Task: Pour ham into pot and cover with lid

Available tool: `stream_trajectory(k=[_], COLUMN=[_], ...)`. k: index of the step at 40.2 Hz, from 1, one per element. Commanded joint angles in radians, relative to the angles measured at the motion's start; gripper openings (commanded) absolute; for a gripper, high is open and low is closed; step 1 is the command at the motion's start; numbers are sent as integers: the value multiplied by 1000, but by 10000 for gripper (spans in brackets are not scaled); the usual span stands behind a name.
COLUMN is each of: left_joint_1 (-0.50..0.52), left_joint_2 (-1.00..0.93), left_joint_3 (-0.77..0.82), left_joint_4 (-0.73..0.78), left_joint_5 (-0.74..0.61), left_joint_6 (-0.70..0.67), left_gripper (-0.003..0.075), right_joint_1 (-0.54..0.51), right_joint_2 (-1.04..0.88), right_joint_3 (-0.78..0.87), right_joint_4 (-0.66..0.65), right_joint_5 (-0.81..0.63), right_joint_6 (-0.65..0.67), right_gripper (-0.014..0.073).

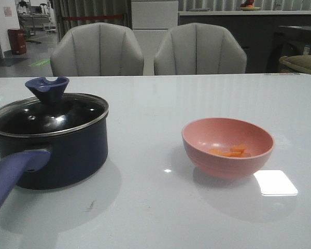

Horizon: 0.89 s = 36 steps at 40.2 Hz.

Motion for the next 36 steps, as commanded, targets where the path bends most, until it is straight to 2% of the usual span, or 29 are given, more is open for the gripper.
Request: stream_trajectory(k=[1, 26, 34, 36], left_joint_1=[4, 4, 4, 4], left_joint_2=[-19, -19, -19, -19], left_joint_3=[20, 20, 20, 20], left_joint_4=[-9, -9, -9, -9], left_joint_5=[-78, -78, -135, -187], left_joint_6=[0, 0, 0, 0], left_gripper=[113, 113, 113, 113], right_joint_1=[-5, -5, -5, -5], right_joint_2=[-20, -20, -20, -20], right_joint_3=[-4, -4, -4, -4], right_joint_4=[1, 1, 1, 1], right_joint_5=[-81, -81, -81, -81], right_joint_6=[-6, -6, -6, -6], right_gripper=[150, 150, 150, 150])
